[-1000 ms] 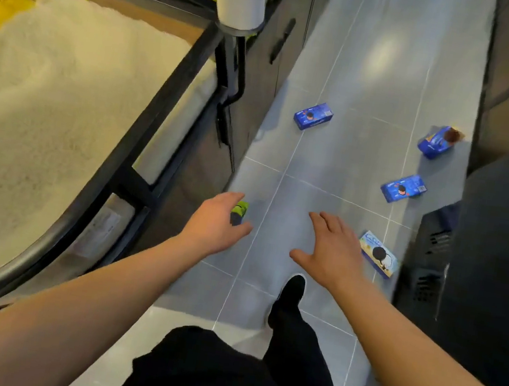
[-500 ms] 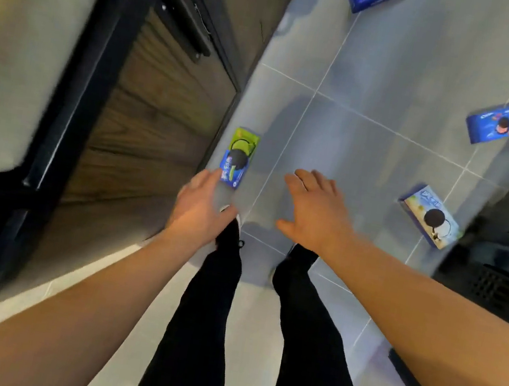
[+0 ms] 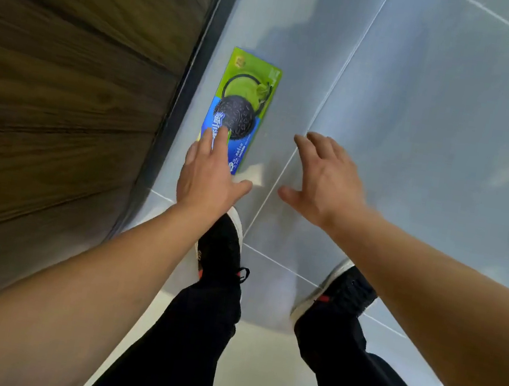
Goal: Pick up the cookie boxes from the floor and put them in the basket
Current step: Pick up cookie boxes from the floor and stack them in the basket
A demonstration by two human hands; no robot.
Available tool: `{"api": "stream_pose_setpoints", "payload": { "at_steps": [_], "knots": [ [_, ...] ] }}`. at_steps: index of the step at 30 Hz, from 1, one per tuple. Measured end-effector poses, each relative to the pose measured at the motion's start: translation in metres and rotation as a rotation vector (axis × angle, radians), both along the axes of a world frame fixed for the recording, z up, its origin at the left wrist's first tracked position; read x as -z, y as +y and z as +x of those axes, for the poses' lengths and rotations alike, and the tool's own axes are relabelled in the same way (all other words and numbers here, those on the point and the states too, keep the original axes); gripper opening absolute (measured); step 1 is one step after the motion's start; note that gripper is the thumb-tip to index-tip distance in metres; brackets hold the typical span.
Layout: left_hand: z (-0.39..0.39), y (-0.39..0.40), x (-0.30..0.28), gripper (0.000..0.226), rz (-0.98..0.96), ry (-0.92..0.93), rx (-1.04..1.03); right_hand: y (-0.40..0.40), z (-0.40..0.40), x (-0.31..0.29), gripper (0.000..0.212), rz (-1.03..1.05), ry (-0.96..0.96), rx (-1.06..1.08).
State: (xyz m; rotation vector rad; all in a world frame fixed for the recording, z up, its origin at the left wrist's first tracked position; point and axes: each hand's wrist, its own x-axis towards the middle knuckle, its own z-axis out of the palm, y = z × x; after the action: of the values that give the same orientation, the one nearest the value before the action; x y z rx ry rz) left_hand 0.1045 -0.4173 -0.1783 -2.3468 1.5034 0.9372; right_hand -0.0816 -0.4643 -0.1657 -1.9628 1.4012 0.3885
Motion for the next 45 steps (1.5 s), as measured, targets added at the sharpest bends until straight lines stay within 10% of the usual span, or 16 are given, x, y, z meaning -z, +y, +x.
{"api": "stream_pose_setpoints", "payload": {
  "at_steps": [11,18,27,37,45],
  "knots": [
    [0.008,-0.023,0.097,0.127,-0.133,-0.089,-0.265,0.010,0.011,0.110,0.091,0.025,-0.113,0.086],
    [-0.010,-0.001,0.041,0.111,-0.104,-0.035,0.263,-0.003,-0.016,0.050,0.105,0.105,-0.285,0.715],
    [-0.045,0.022,-0.115,0.107,-0.201,0.067,0.591,0.008,-0.089,-0.093,0.021,0.467,-0.329,1.066],
    [-0.057,-0.003,-0.361,0.101,-0.104,0.464,-0.032,0.026,-0.111,-0.335,0.025,0.380,-0.407,1.341],
    [-0.038,-0.008,-0.524,0.035,-0.004,0.896,-0.652,0.044,-0.105,-0.508,0.023,0.259,-0.577,1.327]
  ]
}}
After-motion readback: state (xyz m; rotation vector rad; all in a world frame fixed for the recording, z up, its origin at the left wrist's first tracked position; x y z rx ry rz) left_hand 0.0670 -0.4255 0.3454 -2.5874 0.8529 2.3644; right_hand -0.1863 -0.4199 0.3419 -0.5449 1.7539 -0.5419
